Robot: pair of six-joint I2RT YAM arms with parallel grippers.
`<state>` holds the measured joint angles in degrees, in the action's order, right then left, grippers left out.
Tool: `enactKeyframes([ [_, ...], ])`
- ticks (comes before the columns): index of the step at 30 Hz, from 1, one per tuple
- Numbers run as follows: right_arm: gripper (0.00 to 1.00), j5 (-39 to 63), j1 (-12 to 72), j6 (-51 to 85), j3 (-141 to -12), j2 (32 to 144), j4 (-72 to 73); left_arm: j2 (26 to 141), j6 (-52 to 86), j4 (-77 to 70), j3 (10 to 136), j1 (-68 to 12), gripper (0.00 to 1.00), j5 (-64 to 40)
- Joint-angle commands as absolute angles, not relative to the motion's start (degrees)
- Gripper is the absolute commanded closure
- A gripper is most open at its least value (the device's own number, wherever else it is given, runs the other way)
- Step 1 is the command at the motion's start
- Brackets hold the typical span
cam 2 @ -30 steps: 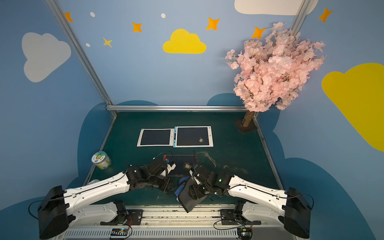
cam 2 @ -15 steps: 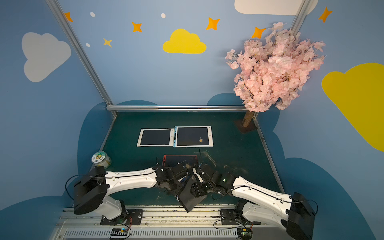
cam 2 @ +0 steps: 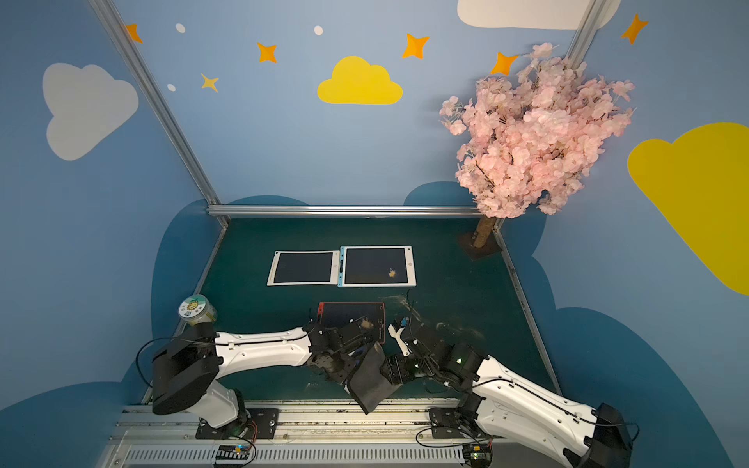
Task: Wipe the drawing tablet
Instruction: Pick up the cleaning item at the center of the board.
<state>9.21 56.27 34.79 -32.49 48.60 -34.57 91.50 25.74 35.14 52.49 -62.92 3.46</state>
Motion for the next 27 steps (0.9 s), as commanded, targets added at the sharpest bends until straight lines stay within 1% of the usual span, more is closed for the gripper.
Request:
enactKeyframes([
  [1, 0.26, 11.1, 56.0, 36.5, -30.9, 51.2, -33.1, 87.6, 25.7, 37.3, 53.8, -63.0, 0.62, 5.4],
  [9, 0.22, 13.2, 56.1, 38.8, -32.5, 62.1, -30.0, 86.7, 25.9, 36.9, 53.7, -63.1, 0.64, 3.1],
  [12, 0.2, 16.2, 56.0, 34.7, -36.5, 68.5, -32.0, 87.2, 26.2, 36.7, 52.8, -63.1, 0.66, 3.2],
  [14, 0.19, 15.7, 56.5, 33.7, -38.2, 71.7, -33.9, 87.0, 26.5, 36.8, 52.0, -63.1, 0.67, 3.7],
  [16, 0.19, 14.3, 57.4, 33.7, -40.7, 72.7, -34.7, 86.8, 26.6, 37.3, 51.4, -63.1, 0.67, 4.4],
  [20, 0.17, 14.4, 57.3, 33.4, -41.3, 73.0, -34.3, 87.0, 26.6, 37.3, 50.7, -63.2, 0.68, 4.8],
  [27, 0.17, 17.8, 57.8, 34.1, -40.6, 76.7, -30.2, 89.5, 27.2, 35.0, 50.0, -63.1, 0.69, 3.2],
])
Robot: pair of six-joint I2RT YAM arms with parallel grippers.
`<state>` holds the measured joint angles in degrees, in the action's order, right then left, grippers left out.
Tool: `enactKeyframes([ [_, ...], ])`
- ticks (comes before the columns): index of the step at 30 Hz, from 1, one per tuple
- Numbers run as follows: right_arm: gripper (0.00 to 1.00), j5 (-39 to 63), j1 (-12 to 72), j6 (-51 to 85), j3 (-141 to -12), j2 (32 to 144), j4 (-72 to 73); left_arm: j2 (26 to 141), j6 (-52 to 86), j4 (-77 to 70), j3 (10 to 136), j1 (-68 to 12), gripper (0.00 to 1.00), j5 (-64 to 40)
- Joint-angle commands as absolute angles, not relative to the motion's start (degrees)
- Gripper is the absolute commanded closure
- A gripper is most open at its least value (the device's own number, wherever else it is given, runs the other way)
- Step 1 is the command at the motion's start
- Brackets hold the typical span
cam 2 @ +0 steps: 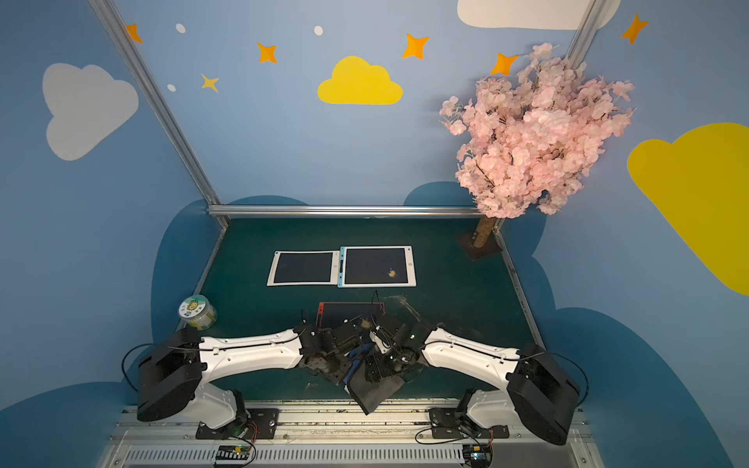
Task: Wipe the drawing tablet
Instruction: Pick up the cleaning item at the center of the board.
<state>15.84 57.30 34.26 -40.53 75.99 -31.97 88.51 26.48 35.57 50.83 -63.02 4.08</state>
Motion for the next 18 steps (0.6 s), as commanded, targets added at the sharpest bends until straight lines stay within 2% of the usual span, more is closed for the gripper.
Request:
enactKeyframes([
  [1, 0.17, 18.3, 57.8, 34.3, -40.2, 76.9, -29.3, 89.6, 27.3, 34.6, 49.8, -63.1, 0.7, 2.9],
  [7, 0.14, 21.9, 59.7, 36.2, -38.8, 81.5, -21.5, 90.9, 27.6, 33.2, 49.7, -63.2, 0.7, 2.0],
  [13, 0.14, 18.3, 65.2, 38.3, -41.3, 87.6, -21.0, 91.9, 28.2, 31.1, 49.1, -63.5, 0.7, 0.5],
  [16, 0.24, 15.0, 67.4, 39.5, -43.0, 90.8, -22.4, 92.3, 28.5, 30.1, 48.7, -63.5, 0.71, 0.0],
  [18, 0.39, 13.9, 68.0, 40.4, -43.4, 92.2, -22.4, 92.3, 28.6, 30.0, 48.5, -63.5, 0.71, 0.0],
])
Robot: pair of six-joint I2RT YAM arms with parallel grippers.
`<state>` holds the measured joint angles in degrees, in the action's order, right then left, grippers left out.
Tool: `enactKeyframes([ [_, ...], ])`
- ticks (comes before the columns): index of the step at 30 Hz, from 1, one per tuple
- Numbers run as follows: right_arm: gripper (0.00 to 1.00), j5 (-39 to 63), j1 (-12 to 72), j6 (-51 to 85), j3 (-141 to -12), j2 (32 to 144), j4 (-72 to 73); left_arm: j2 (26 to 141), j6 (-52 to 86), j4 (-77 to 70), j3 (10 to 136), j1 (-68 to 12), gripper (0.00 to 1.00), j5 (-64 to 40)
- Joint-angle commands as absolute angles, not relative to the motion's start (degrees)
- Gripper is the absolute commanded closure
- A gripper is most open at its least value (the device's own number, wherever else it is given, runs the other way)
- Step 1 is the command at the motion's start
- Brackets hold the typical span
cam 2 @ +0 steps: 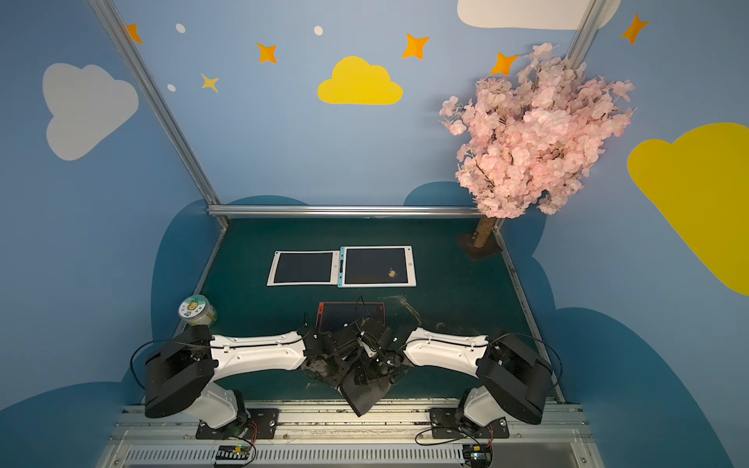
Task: Wipe the drawing tablet
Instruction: Pick up the cleaning item at the center of the board.
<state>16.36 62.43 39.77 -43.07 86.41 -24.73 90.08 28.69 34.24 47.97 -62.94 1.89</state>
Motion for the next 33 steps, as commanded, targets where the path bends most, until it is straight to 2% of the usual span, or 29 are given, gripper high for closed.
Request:
enactKeyframes([
  [1, 0.42, 13.7, 68.2, 40.6, -43.3, 92.6, -22.3, 92.2, 28.6, 30.0, 48.4, -63.6, 0.7, 0.1],
  [5, 0.69, 12.8, 68.3, 41.4, -42.6, 92.8, -22.0, 90.1, 29.6, 30.5, 47.5, -63.6, 0.7, 1.8],
  [8, 0.96, 12.5, 68.2, 41.8, -41.9, 92.0, -22.1, 86.4, 30.9, 33.1, 46.9, -62.7, 0.69, 4.8],
  [9, 1.0, 12.4, 68.1, 42.0, -41.8, 91.8, -22.6, 84.8, 30.9, 34.4, 46.8, -62.0, 0.68, 5.2],
  [16, 1.0, 11.6, 67.2, 38.9, -46.9, 86.1, -32.4, 69.6, 30.4, 42.9, 48.8, -56.7, 0.64, 6.9],
  [21, 1.0, 3.2, 64.1, 32.8, -60.7, 79.3, -52.1, 64.5, 26.0, 46.3, 52.4, -46.8, 0.5, 3.2],
  [24, 1.0, -2.6, 60.1, 31.4, -68.7, 77.2, -59.5, 66.9, 22.1, 48.3, 56.6, -41.8, 0.5, 1.5],
  [28, 1.0, -15.8, 57.9, 27.1, -73.2, 76.4, -58.5, 74.4, 16.2, 50.5, 61.8, -36.0, 0.5, -0.4],
  [33, 1.0, -25.1, 55.8, 22.7, -83.3, 86.0, -61.3, 87.0, 11.4, 53.6, 67.4, -29.1, 0.53, -0.7],
])
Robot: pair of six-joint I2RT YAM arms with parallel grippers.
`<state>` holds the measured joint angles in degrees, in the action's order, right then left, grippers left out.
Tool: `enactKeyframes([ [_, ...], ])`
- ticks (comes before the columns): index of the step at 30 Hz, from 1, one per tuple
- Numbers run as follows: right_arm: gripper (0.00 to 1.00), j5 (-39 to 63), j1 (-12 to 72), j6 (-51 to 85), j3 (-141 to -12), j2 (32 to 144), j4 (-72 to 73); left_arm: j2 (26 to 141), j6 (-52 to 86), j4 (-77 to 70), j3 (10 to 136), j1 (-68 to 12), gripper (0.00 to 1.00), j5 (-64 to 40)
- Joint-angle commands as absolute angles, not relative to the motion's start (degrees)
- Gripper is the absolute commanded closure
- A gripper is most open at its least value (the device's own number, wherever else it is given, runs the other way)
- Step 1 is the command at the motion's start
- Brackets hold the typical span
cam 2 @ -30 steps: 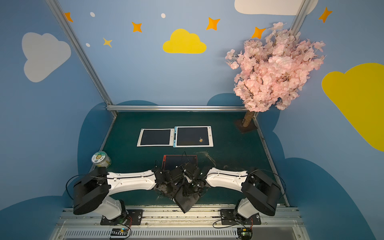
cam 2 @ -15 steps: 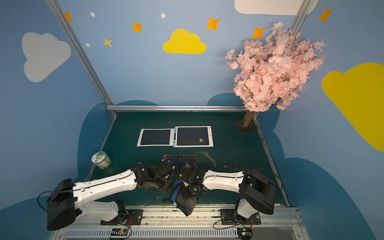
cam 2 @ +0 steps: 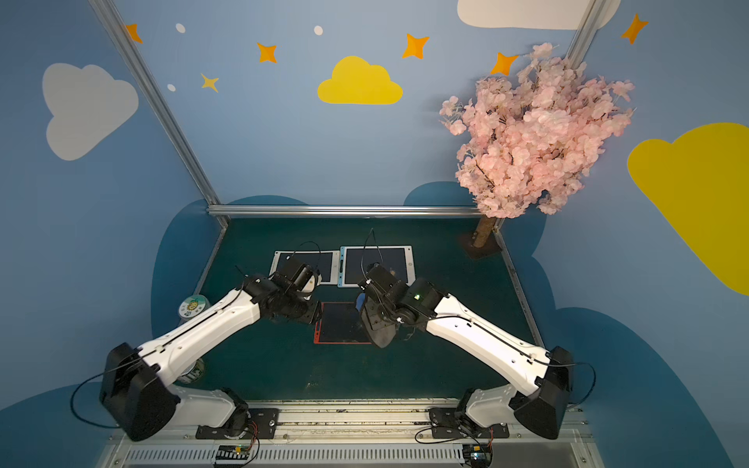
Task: Wipe the drawing tablet
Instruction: Pick up the cleaning item at the center of the board, then wipe the dirt from the drawing tablet.
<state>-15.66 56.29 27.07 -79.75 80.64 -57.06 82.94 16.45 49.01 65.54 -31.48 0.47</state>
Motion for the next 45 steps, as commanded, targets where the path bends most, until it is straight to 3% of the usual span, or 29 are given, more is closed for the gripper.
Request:
enactKeyframes([
  [1, 1.0, -26.6, 55.6, 21.5, -85.5, 88.5, -62.2, 88.8, 10.7, 53.8, 68.2, -28.2, 0.53, -0.5],
  [7, 1.0, -27.2, 54.6, 16.5, -95.4, 100.4, -63.2, 97.3, 8.5, 53.8, 73.0, -25.6, 0.54, 0.2],
  [17, 1.0, -11.0, 53.7, 20.6, -106.1, 113.9, -64.2, 106.0, 7.3, 53.4, 76.2, -24.6, 0.57, -3.3],
  [19, 1.0, -8.9, 53.8, 20.8, -108.6, 116.2, -65.8, 106.2, 7.3, 53.3, 75.9, -24.6, 0.61, -3.4],
  [20, 1.0, -8.0, 53.8, 21.1, -108.7, 116.8, -65.4, 106.3, 7.3, 53.2, 75.7, -24.6, 0.68, -3.5],
  [23, 1.0, -5.5, 53.8, 22.1, -107.2, 116.9, -63.5, 107.0, 7.2, 53.2, 75.3, -24.5, 0.84, -3.8],
  [45, 1.0, -10.6, 53.7, 28.0, -97.6, 110.7, -55.6, 103.9, 17.2, 41.5, 64.5, -25.8, 0.84, -3.5],
])
